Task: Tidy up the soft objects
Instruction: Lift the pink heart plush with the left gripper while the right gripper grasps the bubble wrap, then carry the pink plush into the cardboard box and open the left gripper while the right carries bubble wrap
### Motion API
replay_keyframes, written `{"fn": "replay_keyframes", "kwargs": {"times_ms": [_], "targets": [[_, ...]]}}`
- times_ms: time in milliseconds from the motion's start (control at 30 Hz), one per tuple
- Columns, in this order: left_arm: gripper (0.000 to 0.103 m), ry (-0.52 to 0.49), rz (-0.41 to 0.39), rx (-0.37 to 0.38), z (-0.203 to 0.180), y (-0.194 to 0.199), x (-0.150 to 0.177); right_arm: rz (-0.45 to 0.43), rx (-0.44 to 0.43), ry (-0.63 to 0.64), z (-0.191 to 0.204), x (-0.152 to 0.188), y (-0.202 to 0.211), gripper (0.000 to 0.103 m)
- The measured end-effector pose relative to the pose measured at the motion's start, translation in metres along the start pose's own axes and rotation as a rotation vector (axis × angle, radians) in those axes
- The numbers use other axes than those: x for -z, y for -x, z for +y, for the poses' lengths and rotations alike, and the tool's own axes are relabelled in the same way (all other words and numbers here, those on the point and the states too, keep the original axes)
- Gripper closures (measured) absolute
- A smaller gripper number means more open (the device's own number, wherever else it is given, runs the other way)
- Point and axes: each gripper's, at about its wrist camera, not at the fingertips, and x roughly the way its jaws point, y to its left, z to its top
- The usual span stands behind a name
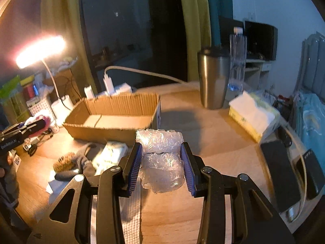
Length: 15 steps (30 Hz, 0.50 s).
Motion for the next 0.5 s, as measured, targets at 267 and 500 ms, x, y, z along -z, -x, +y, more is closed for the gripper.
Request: {"fn": "replay_keyframes", "kwargs": {"times_ms": [267,500], "targets": [[0.052,-0.058,-0.066,0.049,-0.047,0.000,-0.021,-0.090,-0.006,0.038,-0.003,-0.021,0.012,0.062],[0.051,-0.073,-0.113,0.069,-0.075,-0.006,-0.037,-0.147,-0.008,0.050,-0.008,-0.039,0.016,0.062]]}}
